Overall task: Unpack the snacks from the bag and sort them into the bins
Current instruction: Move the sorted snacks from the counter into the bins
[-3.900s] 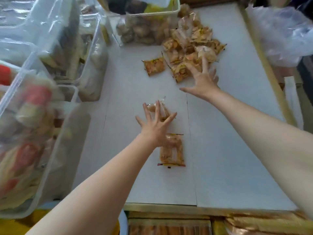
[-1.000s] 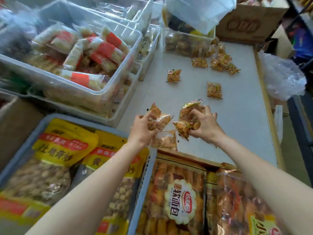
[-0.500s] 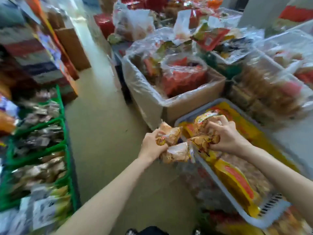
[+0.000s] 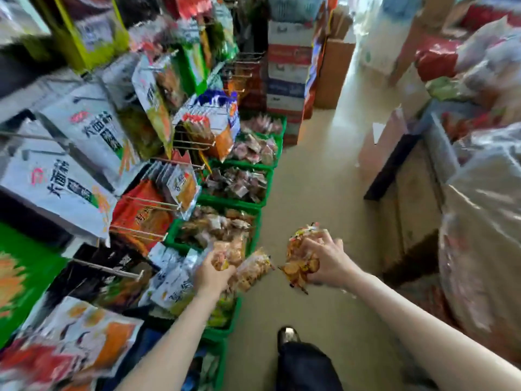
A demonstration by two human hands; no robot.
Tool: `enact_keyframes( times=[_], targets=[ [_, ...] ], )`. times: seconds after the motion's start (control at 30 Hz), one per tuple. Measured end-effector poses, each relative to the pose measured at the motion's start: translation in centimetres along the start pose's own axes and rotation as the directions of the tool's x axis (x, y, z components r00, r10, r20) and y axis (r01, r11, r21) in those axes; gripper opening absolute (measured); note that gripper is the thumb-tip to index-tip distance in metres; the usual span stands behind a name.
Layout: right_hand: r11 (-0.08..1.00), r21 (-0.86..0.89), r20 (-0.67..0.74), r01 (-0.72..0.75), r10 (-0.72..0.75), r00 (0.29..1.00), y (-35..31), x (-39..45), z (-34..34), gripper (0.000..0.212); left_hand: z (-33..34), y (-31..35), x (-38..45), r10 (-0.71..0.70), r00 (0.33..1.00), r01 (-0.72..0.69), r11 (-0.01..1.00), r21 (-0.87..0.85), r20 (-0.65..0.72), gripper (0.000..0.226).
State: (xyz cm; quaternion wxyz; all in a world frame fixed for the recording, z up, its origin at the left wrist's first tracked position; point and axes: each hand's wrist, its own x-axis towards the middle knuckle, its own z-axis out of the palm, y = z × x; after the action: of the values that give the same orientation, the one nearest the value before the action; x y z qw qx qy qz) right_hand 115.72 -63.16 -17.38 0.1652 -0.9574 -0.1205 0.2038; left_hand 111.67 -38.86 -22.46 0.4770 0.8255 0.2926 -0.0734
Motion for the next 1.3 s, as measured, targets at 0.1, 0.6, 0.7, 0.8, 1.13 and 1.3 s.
enact_keyframes(
  times=[0.1, 0.6, 0.7, 0.8, 1.13, 1.3],
  targets=[
    [1.0, 0.006, 0.114, 0.012, -0.012, 0.993, -1.6, 8.3, 4.1, 0.057, 0.4, -2.7, 6.7, -0.099, 0.992, 0.097, 0.995, -0.03, -0.074, 0.049],
    [0.962, -0.182, 0.266, 0.204, -0.152, 0.952, -1.8, 49.6, 24.3, 0.08, 6.9, -10.6, 44.4, -0.024, 0.999, 0.04, 0.903, 0.428, -0.043, 0.071],
    [0.96, -0.084, 0.342, 0.267, -0.224, 0.913, -1.8, 52.0, 26.2, 0.082, 6.7, -11.3, 46.4, -0.075, 0.993, 0.025, 0.898, 0.44, 0.097, 0.089],
    [0.987, -0.02, 0.44, 0.159, -0.134, 0.888, -0.7, 51.2, 25.8, 0.065, 7.2, -10.6, 45.4, -0.168, 0.977, 0.089, 0.883, 0.462, 0.133, 0.083],
    [0.99, 0.051, 0.265, -0.131, 0.113, 0.958, 2.8, 39.5, 12.6, 0.056, 7.6, -0.7, 31.4, -0.009, 0.956, -0.21, 0.678, 0.704, 0.293, 0.055],
    [0.987, 0.039, 0.036, -0.156, 0.155, 0.987, 6.8, 24.0, 2.2, 0.058, 9.4, 4.3, 15.6, 0.188, 0.832, -0.551, 0.382, 0.742, 0.522, 0.051]
  ],
)
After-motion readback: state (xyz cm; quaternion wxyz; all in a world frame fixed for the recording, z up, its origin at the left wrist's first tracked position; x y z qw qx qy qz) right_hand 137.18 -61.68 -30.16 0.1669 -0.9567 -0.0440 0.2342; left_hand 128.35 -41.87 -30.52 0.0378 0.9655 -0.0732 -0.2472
